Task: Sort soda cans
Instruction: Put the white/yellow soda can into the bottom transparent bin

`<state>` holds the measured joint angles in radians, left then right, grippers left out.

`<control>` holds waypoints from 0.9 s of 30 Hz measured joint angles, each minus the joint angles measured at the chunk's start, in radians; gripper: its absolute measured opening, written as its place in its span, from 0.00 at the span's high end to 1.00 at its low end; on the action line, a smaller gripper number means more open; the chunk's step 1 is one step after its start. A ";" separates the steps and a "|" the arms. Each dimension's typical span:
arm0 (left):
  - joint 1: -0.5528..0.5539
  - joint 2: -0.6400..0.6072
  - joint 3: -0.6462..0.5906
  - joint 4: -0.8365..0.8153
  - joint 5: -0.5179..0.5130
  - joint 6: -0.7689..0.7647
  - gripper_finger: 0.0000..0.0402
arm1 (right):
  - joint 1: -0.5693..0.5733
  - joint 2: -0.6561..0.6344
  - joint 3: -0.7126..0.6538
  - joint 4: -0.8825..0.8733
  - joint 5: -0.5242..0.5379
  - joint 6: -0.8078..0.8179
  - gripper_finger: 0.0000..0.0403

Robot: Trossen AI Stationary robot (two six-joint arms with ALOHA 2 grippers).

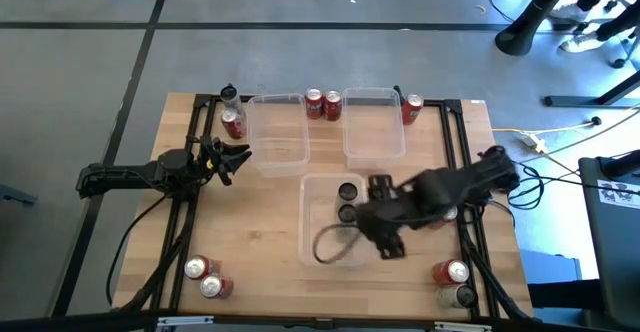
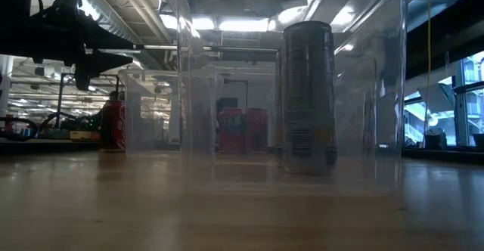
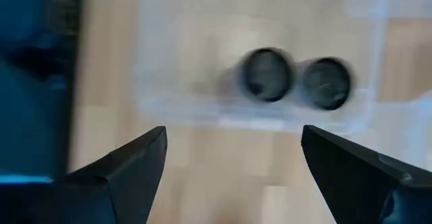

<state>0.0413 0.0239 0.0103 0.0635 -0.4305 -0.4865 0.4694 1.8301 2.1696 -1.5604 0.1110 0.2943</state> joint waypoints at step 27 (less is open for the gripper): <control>-0.119 0.247 0.145 0.345 0.195 0.124 0.60 | 0.580 -0.158 -0.291 -0.012 0.028 1.064 0.15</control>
<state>-0.0780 0.2713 0.1558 0.4090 -0.2350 -0.3623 1.0492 1.6726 1.8782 -1.5726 0.1385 1.3580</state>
